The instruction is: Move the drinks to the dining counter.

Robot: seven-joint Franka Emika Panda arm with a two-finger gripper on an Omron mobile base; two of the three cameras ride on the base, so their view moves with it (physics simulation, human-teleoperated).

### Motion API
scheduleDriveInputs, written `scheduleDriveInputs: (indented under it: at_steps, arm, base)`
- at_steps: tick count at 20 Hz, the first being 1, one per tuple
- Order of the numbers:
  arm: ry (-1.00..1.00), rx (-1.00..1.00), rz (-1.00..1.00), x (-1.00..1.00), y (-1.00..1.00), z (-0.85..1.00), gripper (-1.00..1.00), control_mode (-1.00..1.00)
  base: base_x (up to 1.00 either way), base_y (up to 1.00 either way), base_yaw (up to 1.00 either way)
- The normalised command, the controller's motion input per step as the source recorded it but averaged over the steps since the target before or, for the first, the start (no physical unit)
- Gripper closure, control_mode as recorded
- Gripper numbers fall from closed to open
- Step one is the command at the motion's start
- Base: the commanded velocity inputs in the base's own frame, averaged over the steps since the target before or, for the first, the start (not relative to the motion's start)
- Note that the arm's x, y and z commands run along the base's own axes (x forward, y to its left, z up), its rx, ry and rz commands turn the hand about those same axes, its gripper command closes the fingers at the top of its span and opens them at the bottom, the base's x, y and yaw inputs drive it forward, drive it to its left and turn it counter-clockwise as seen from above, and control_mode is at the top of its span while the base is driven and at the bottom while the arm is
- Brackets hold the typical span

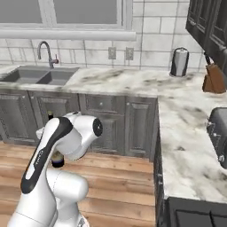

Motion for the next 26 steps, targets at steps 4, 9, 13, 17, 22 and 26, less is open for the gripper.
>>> scheduleDriveInputs:
  at_steps: [4,9,13,17,22,26]
  arm:
    - [0.00,0.00,0.00,0.00,0.00,0.00,1.00,1.00]
    - [0.00,0.00,0.00,0.00,0.00,0.00,1.00,1.00]
    - [0.00,0.00,0.00,0.00,0.00,0.00,1.00,1.00]
    - [0.00,0.00,0.00,0.00,0.00,0.00,1.00,1.00]
    - [0.00,0.00,0.00,0.00,0.00,0.00,1.00,1.00]
    - [0.00,0.00,0.00,0.00,0.00,0.00,1.00,1.00]
  base:
    - [0.29,0.37,0.83]
    - [0.06,0.52,0.89]
    - [0.00,0.60,0.94]
    - [0.00,0.57,0.96]
    - [0.02,0.59,0.79]
    - [-0.03,0.67,0.02]
